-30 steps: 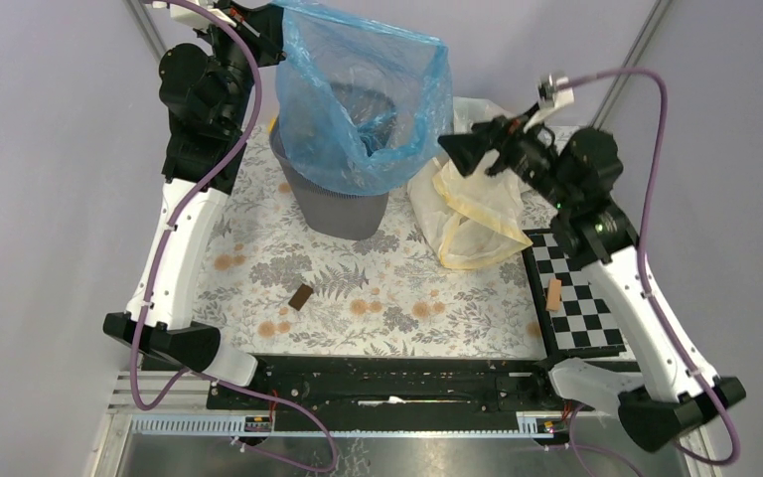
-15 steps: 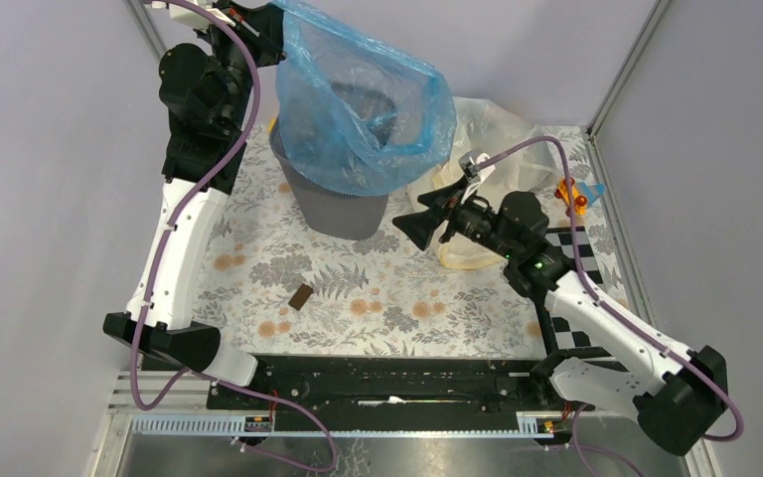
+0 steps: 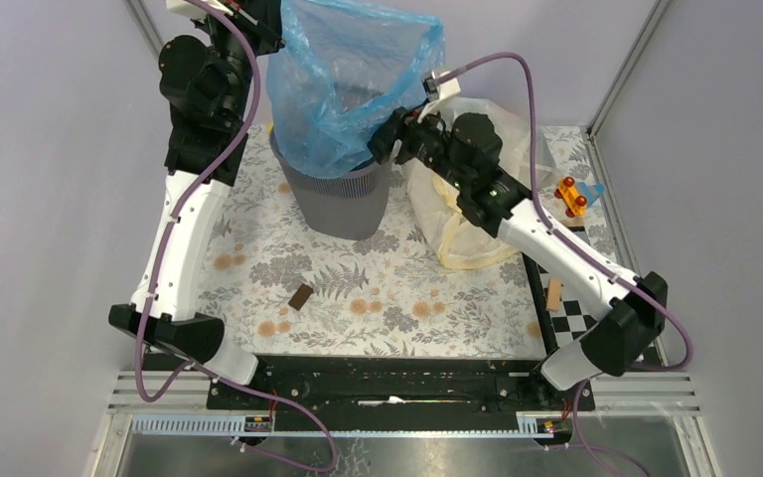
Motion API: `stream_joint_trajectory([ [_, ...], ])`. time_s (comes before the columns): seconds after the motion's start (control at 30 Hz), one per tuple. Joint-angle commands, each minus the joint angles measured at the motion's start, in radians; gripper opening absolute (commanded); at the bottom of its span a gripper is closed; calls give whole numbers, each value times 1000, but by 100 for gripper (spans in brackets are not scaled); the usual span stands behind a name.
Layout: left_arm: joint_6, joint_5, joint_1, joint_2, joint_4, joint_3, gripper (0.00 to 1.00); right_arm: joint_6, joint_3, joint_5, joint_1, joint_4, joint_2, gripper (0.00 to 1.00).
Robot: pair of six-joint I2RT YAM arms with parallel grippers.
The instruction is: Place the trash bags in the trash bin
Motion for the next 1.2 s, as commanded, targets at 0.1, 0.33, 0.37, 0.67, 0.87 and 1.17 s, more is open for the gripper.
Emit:
stream_joint_trajectory([
  [0.1, 16, -35, 25, 74, 61, 64, 0, -91, 211, 93, 8, -147, 153, 61],
  [0.33, -28, -11, 66, 90, 95, -23, 0, -183, 362, 215, 7, -264, 238, 62],
  [0.37, -34, -6, 71, 90, 106, -42, 0, -196, 386, 236, 7, -316, 252, 63],
  [0.67, -105, 62, 132, 149, 110, -40, 0, -360, 554, 430, 7, -437, 305, 66],
  [0.87, -111, 102, 140, 186, 99, -24, 0, -439, 497, 307, 7, -491, 210, 97],
  [1.17, -130, 111, 150, 166, 98, -59, 0, -429, 189, 36, 7, -409, -55, 95],
])
